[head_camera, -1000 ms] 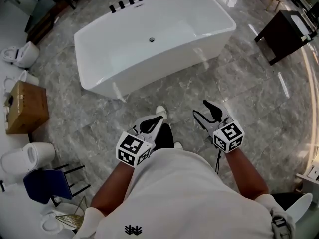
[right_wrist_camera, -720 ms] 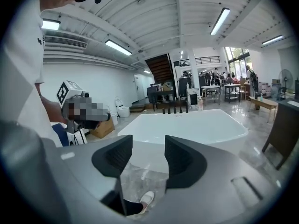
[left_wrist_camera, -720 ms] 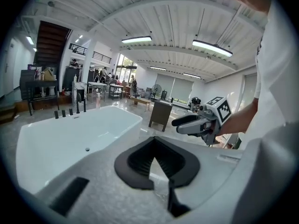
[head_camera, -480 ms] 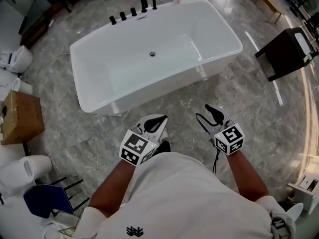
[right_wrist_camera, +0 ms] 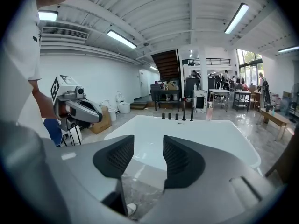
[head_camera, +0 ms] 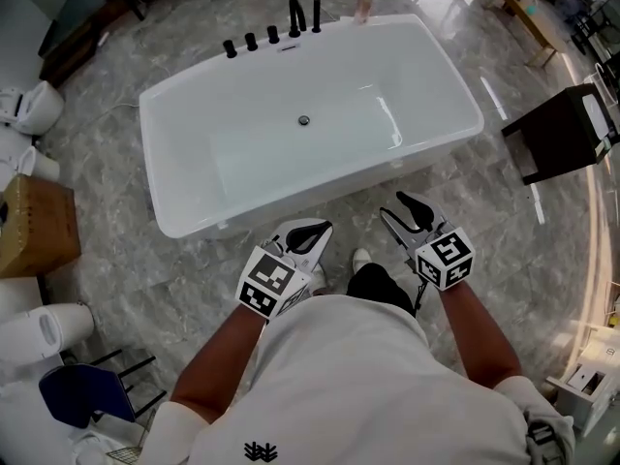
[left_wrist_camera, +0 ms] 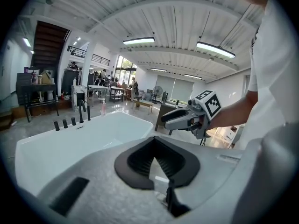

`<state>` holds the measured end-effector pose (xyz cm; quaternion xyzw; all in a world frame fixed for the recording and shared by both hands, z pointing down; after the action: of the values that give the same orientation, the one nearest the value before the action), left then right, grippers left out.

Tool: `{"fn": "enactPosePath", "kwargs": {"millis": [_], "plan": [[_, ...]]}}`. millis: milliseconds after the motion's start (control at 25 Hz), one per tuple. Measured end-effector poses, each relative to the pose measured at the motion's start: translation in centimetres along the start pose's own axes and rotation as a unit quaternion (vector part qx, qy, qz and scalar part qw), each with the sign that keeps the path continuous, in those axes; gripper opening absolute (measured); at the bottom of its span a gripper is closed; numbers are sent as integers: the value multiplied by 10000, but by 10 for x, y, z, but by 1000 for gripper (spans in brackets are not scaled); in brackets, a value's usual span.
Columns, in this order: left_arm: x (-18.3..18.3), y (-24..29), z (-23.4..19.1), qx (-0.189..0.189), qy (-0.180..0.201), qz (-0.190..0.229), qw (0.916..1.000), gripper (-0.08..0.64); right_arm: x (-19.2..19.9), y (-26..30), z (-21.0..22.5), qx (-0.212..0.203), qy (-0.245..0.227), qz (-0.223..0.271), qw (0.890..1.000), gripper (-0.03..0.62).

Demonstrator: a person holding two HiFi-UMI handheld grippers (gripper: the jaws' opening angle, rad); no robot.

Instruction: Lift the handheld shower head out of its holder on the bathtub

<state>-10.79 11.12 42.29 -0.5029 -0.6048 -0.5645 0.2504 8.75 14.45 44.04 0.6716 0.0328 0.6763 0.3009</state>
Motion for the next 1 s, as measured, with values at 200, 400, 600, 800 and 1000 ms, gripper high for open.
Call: {"fn": "enactPosePath", "kwargs": {"millis": [200, 400, 600, 800, 1000], "plan": [[-14, 13, -31, -166, -190, 7, 9997, 6, -18, 39, 37, -201, -101, -62, 9997, 209], [-39, 38, -75, -559, -305, 44, 9980, 6, -41, 92, 91, -528, -245, -82, 9983, 209], [-75, 74, -124, -1069, -561, 160, 9926, 7, -67, 154, 160, -940, -550, -227, 9938, 206], [-108, 120, -159, -1372, -797, 203, 9871, 7, -95, 211, 229, -1284, -832, -305, 9878, 199], [-135, 172, -185, -1610, -1029, 118, 9815, 6, -106, 270, 305, -1494, -967, -398, 9832, 198]]}}
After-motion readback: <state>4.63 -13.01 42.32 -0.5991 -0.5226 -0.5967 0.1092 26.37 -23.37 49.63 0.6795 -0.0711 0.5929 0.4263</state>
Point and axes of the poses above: the fingertips, and each gripper's own axes: y forward along the fingers, z to its right, x out of its underside, the point moved 6 cm from there along -y, backward along the fingers, and after that the axes turned 2 degrees about x, right-handed, at the moved point
